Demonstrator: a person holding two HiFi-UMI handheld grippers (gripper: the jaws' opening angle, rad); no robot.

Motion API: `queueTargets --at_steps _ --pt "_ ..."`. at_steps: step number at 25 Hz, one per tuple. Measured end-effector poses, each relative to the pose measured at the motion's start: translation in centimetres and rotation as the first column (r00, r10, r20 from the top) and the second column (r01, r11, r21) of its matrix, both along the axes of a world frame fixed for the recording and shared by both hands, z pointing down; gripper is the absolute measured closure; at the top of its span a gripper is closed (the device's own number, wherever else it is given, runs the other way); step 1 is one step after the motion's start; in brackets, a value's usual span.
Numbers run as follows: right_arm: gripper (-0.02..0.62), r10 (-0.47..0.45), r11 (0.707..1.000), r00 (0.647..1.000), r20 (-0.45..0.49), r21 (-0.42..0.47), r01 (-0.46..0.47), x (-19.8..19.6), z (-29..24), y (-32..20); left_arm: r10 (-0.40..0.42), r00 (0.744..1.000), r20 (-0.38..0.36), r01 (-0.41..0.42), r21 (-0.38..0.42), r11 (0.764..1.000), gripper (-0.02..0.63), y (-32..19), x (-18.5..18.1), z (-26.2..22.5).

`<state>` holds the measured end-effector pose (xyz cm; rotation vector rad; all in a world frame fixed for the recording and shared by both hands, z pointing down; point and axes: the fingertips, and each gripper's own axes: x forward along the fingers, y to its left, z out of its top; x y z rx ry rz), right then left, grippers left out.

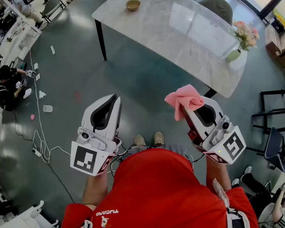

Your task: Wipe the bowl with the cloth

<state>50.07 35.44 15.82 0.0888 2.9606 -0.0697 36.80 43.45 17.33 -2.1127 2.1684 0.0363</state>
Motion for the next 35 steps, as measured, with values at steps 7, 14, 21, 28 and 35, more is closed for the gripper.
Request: queueTargets --at_steps 7,14,21,28,35 --pt "0.574 0.0 1.0 1.0 -0.004 0.0 0.0 0.6 0.2 0.1 0.005 1.0 0.002 -0.005 0.0 1.0 0.601 -0.1 0.6 0.1" --pt "0.574 -0.012 0.999 1.0 0.017 -0.03 0.013 1.2 0.1 -0.1 -0.01 1.0 0.006 0.01 -0.003 1.0 0.6 0.1 0.9 0.1" --pt "0.574 -0.027 0.998 0.999 0.021 -0.053 0.028 2.5 0.5 -2.6 -0.065 0.998 0.022 0.066 -0.006 0.998 0.601 -1.1 0.9 -0.2" --pt "0.574 -0.079 0.994 0.996 0.033 -0.075 0.081 2.7 1.9 -6.0 -0.159 0.984 0.082 0.161 -0.012 0.987 0.601 -2.5 0.3 -0.7" --pt "0.574 -0.1 0.993 0.994 0.035 -0.06 0.102 0.4 2.2 -8.7 -0.203 0.973 0.106 0.204 0.0 0.979 0.601 -4.7 -2.7 -1.2"
